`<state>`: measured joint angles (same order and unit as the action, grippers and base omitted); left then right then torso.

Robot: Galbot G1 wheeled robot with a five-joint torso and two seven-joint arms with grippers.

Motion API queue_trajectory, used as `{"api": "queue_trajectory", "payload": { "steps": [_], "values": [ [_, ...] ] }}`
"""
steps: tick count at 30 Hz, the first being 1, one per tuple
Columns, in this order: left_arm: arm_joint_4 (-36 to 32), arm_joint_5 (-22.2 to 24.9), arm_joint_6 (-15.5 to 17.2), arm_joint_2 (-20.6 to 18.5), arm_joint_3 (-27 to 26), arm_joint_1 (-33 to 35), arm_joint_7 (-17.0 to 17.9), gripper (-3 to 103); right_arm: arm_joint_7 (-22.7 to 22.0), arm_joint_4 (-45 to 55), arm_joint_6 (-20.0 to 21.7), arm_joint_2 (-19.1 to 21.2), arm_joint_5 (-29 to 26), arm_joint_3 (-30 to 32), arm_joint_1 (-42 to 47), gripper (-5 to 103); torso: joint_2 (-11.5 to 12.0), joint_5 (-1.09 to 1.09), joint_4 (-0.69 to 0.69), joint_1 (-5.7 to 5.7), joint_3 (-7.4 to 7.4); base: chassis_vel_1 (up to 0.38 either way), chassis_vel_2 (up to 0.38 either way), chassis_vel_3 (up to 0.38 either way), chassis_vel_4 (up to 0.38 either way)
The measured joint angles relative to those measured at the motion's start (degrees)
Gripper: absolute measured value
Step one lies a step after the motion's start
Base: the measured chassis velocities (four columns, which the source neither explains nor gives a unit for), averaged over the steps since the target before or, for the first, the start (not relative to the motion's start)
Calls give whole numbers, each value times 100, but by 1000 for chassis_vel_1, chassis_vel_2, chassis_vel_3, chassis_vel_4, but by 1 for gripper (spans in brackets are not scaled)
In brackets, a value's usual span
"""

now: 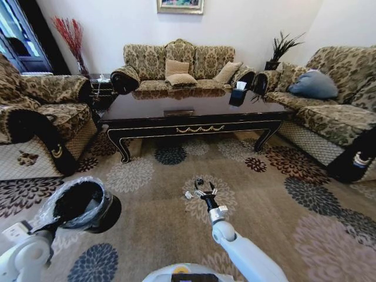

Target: Move to the front of the table and pick up the trash from the floor, then place it into the trash bin.

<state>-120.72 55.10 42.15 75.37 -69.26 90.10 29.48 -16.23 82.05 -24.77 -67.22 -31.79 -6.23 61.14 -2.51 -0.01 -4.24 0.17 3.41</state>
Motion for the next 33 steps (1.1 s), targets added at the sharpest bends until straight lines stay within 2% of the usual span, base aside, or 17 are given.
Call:
{"api": "queue_trajectory", "payload": {
  "steps": [6,14,17,19,22,24,26,29,33],
  "values": [
    [-89,129,-1,-12,-98,55,2,2,-113,-250,-1,-244,0,-26,-122,100,0,1,0,0,0,-134,153,147,-136],
    [-78,181,-3,-42,-131,62,2,2,-264,-504,79,-371,47,24,-257,100,1,-1,-1,2,2,-235,241,213,-249],
    [-52,171,-4,-74,-90,22,3,2,-566,-750,330,-476,41,40,-391,100,1,0,-2,4,4,-105,124,97,-107],
    [-53,169,-3,-79,-84,14,4,2,-607,-785,364,-498,20,43,-414,100,1,0,-2,4,4,-66,72,57,-17],
    [-98,136,-4,-75,-51,5,23,2,-1102,-1056,789,-696,-89,70,-616,100,0,2,1,-1,-2,16,-16,-18,22],
    [-105,129,-3,-66,-44,8,25,2,-1181,-1104,889,-727,-102,83,-651,100,0,2,1,-1,-2,47,-61,-55,67],
    [-155,106,-3,-28,-26,41,33,2,-1432,-1325,1248,-861,-188,134,-806,100,0,1,1,-1,-2,25,-23,-18,27],
    [-193,100,-3,-13,-25,67,35,2,-1507,-1488,1374,-937,-262,166,-905,100,0,1,1,-1,-1,0,0,0,0],
    [-317,95,-4,1,-96,187,43,2,-1464,-1900,1692,-1132,-939,265,-1176,100,0,1,-1,0,1,0,0,0,0]
  ]
}}
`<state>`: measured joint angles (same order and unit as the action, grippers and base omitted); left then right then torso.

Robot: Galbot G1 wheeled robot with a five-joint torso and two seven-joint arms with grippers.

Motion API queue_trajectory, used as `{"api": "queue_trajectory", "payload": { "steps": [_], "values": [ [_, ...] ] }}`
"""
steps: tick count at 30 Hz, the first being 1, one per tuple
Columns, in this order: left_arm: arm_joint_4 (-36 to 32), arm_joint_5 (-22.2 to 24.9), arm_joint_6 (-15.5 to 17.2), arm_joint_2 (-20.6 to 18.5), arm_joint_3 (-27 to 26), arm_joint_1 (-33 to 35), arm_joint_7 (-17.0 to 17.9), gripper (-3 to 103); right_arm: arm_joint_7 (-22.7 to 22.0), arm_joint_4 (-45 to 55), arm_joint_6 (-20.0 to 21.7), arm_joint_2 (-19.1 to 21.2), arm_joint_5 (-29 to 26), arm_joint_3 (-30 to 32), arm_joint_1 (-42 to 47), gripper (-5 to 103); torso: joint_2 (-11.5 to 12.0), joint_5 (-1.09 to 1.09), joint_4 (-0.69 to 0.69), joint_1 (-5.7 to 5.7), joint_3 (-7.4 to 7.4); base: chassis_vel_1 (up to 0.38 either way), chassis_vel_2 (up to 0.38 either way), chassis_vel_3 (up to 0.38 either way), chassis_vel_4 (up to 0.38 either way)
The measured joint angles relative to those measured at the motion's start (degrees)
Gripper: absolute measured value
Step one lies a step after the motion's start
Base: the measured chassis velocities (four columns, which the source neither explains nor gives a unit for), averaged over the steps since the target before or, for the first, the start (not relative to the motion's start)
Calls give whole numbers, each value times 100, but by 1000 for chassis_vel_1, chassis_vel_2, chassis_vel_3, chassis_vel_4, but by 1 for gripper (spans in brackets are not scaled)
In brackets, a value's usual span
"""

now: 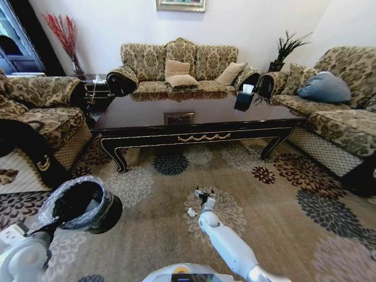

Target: Move to the front of the table and pick up the trash from the floor, then place it into the trash bin.

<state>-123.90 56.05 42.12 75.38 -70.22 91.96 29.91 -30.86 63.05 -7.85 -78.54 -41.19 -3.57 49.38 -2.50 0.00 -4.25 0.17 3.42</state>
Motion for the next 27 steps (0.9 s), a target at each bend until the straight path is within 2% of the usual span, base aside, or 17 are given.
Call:
{"api": "queue_trajectory", "payload": {
  "steps": [1,5,15,24,26,27],
  "values": [
    [0,0,0,0,0,0,0,2,0,0,0,0,0,0,0,100,0,0,0,0,0,0,0,0,0],
    [-77,-17,1,63,-51,105,24,2,-40,-353,474,-195,-973,254,-316,100,0,-1,2,0,0,0,0,0,0],
    [-229,-100,1,155,-48,166,80,2,195,-1494,501,-420,-1031,527,-799,100,0,0,0,0,0,0,0,0,0],
    [-206,-186,2,176,40,85,111,2,250,-1488,605,-393,-1236,530,-801,101,0,0,1,0,0,0,0,0,0],
    [-201,-222,2,190,98,46,121,2,253,-1450,649,-398,-1238,495,-781,91,0,0,0,0,0,0,0,0,0],
    [-199,-238,2,194,122,29,130,2,254,-1449,670,-402,-1236,470,-776,91,0,0,0,0,0,0,0,0,0]
  ]
}}
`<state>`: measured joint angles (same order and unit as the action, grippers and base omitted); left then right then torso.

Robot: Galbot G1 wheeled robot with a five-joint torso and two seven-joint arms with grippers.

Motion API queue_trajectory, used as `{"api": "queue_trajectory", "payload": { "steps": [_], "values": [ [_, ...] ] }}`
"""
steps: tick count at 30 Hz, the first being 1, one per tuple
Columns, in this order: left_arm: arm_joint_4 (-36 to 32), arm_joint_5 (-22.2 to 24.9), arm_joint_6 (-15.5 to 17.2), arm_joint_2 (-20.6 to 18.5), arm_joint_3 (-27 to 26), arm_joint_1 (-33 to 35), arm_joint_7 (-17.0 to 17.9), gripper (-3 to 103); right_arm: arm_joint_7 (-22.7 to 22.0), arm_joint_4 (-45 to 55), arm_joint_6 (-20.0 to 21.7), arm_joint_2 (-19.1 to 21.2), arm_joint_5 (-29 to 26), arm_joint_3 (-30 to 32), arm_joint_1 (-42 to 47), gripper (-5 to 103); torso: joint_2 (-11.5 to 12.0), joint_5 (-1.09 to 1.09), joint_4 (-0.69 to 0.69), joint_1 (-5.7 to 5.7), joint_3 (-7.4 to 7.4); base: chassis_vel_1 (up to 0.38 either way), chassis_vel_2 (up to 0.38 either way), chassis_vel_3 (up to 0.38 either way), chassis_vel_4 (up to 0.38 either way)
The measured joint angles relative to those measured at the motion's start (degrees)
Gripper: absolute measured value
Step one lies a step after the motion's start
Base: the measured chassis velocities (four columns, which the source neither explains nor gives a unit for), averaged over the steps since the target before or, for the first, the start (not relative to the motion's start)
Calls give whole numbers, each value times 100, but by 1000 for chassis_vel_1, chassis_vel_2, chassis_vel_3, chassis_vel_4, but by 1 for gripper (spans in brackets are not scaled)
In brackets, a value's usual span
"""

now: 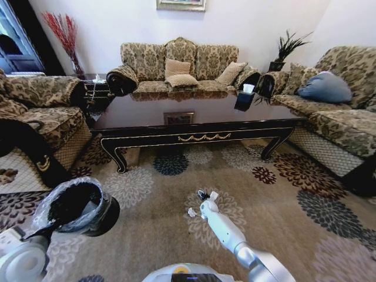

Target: Move to the front of the table and pick up the trash from the floor, then place it into the trash bin.

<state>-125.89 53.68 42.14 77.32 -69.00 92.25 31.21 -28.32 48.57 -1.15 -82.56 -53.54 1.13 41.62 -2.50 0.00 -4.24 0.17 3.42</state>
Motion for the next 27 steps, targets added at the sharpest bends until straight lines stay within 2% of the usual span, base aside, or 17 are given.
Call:
{"api": "queue_trajectory", "payload": {
  "steps": [2,8,9,15,19,21,27],
  "values": [
    [3,-17,0,0,39,-27,5,2,4,-20,64,-9,16,-51,5,81,0,0,1,0,0,0,0,0,0],
    [4,-18,0,0,42,-29,5,2,6,-32,73,-12,22,-57,5,81,0,0,1,0,0,0,0,0,0],
    [29,-24,0,-20,55,-47,10,2,21,-158,96,-36,87,-71,-17,62,0,0,0,0,0,0,0,0,0],
    [98,-25,0,-76,48,-87,13,2,100,-392,48,-108,248,-34,-70,60,0,0,1,0,0,0,0,0,0],
    [115,-24,0,-78,53,-102,14,2,143,-375,15,-108,347,-35,-31,51,-1,0,0,0,-1,0,0,0,0],
    [125,-23,0,-77,68,-114,16,2,176,-318,-4,-96,414,-49,13,44,0,0,0,0,0,0,0,0,0],
    [134,-22,0,-67,83,-119,21,2,259,-111,-93,-26,577,-91,131,34,0,0,0,0,0,0,0,0,0]
  ]
}}
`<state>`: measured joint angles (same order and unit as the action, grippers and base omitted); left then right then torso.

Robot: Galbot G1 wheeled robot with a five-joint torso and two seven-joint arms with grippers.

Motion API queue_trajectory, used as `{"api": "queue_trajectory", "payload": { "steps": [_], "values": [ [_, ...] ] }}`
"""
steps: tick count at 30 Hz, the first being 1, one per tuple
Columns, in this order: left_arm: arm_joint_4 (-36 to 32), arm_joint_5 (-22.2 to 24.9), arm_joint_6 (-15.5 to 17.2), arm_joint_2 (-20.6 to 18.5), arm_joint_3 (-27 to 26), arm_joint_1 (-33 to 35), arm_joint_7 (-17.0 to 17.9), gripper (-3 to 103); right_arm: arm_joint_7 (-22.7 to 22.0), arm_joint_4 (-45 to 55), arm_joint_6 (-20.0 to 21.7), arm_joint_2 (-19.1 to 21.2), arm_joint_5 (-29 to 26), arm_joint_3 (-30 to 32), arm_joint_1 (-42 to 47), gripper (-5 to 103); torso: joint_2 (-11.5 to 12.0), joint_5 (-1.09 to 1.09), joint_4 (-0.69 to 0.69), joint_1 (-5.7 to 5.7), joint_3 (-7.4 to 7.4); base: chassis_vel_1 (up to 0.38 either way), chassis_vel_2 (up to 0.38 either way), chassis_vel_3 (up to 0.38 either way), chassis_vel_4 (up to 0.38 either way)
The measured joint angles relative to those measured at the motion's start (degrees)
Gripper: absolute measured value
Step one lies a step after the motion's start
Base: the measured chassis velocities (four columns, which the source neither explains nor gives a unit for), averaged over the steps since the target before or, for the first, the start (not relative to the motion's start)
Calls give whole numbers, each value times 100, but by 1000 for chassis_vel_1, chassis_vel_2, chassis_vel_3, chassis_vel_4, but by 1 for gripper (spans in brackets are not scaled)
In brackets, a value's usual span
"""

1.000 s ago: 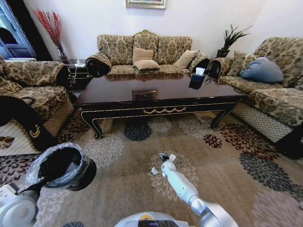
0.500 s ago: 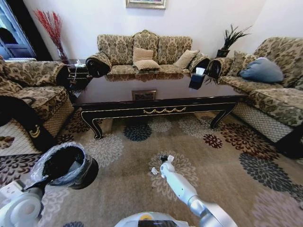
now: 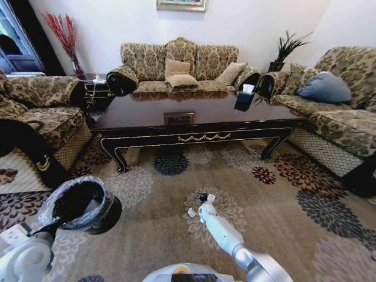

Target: Move to the front of the table and pick up the trash from the floor, then place it into the trash bin.

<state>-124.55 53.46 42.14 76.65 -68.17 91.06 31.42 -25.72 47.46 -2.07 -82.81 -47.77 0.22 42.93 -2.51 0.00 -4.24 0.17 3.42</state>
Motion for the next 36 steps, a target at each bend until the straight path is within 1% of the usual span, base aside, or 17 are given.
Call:
{"api": "queue_trajectory", "payload": {
  "steps": [3,5,8,12,17,21,22,24,27,28,29,30,33,34,35,36],
  "values": [
    [26,3,0,6,1,-2,0,2,51,251,-55,90,55,-34,128,19,0,0,0,0,0,0,0,0,0],
    [32,4,0,11,7,-3,0,2,64,363,-70,122,63,-42,178,19,0,0,0,0,0,0,0,0,0],
    [53,0,0,35,63,-16,0,2,115,748,-127,233,77,-88,328,3,0,0,0,0,0,0,0,0,0],
    [58,-36,0,66,147,-49,0,2,143,1113,-163,353,79,-160,462,0,0,0,0,0,0,0,0,0,0],
    [50,-63,0,76,208,-73,1,2,139,1291,-184,400,99,-174,529,0,0,0,0,0,0,0,0,0,0],
    [17,-59,-1,51,183,-18,1,2,203,1077,-298,356,443,-173,484,0,0,0,-1,0,0,0,0,0,0],
    [14,-59,-1,45,162,3,2,2,235,984,-313,326,485,-170,441,5,0,0,-1,0,0,0,0,0,0],
    [6,-58,0,42,145,22,1,2,255,916,-324,294,496,-162,404,5,0,0,0,0,0,0,0,0,0],
    [-55,-57,-1,46,103,90,1,2,528,518,-528,158,704,-166,204,21,0,0,2,0,0,0,0,0,0],
    [-55,-57,-1,46,103,90,1,2,528,518,-528,158,704,-166,204,21,0,0,2,0,0,0,0,0,0],
    [-87,-58,-1,52,93,110,1,2,689,365,-618,136,842,-190,134,27,0,0,2,0,0,0,0,0,0],
    [-118,-58,0,57,89,125,3,2,833,223,-681,121,965,-223,73,27,0,0,1,0,0,0,0,0,0],
    [-206,-59,-1,67,64,150,34,2,1106,-233,-826,81,1344,-320,-141,43,0,0,0,0,0,0,0,0,0],
    [-206,-59,-1,67,64,150,34,2,1106,-233,-826,81,1344,-320,-141,43,0,0,0,0,0,0,0,0,0],
    [-224,-60,-1,67,56,152,48,2,1156,-389,-875,60,1479,-324,-205,48,0,0,0,0,0,0,0,0,0],
    [-237,-62,-1,67,51,153,61,2,1185,-511,-915,42,1566,-323,-254,48,0,0,0,0,0,0,0,0,0]
  ]
}}
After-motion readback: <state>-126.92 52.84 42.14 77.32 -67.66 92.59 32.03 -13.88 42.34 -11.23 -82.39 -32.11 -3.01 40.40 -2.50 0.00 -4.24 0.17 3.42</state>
